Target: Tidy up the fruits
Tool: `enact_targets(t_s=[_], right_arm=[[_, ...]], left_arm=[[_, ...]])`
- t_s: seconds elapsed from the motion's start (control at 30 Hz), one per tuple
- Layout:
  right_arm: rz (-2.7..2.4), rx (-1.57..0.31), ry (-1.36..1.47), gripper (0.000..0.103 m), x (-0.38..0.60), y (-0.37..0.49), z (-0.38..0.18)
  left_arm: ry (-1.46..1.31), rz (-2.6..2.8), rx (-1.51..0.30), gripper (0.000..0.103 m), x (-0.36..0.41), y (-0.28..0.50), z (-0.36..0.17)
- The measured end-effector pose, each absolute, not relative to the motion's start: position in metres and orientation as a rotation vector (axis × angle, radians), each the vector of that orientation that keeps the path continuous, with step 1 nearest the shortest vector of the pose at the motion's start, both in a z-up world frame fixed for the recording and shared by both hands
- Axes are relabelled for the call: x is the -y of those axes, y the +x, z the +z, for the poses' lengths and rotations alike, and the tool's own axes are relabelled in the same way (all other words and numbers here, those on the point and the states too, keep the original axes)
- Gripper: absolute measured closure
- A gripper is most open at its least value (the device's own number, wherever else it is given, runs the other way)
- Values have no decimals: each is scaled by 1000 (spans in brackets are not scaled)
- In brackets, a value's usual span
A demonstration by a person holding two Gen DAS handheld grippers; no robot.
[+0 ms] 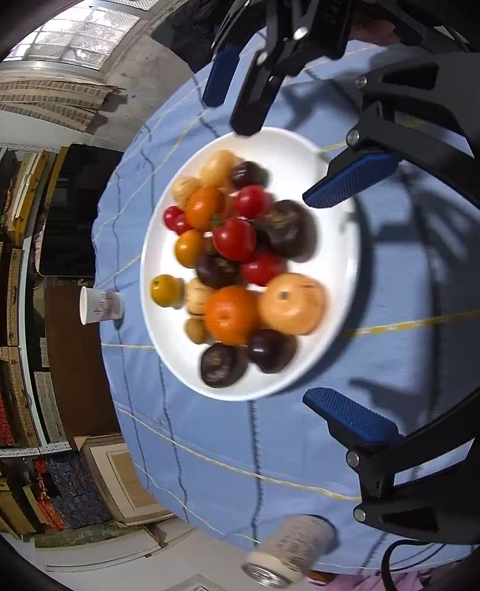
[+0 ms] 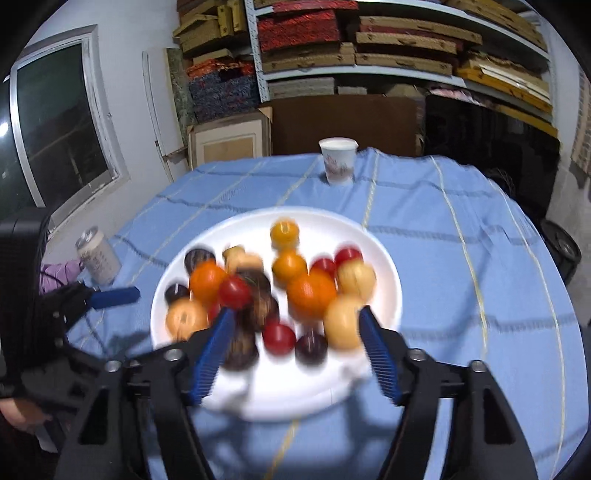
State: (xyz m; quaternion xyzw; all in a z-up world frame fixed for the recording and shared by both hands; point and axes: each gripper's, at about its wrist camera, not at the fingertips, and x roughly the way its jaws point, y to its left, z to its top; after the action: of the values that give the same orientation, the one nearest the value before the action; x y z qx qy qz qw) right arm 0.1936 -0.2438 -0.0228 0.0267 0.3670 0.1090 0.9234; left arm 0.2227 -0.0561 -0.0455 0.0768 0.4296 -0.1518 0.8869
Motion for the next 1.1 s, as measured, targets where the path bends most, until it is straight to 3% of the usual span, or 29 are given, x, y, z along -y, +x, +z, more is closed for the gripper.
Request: enact_targets(t_s=[0.3, 0.63, 1.1], right_arm=[[174, -840, 102, 8, 261, 93, -45], [178, -760, 159, 4, 258, 8, -3], [182, -603, 29, 4, 235, -88, 51]], left_arm=[[68, -300, -941, 5, 19, 134, -45], [58, -192, -737, 5, -10, 8, 15], [102, -86, -613, 5, -12, -79, 58]])
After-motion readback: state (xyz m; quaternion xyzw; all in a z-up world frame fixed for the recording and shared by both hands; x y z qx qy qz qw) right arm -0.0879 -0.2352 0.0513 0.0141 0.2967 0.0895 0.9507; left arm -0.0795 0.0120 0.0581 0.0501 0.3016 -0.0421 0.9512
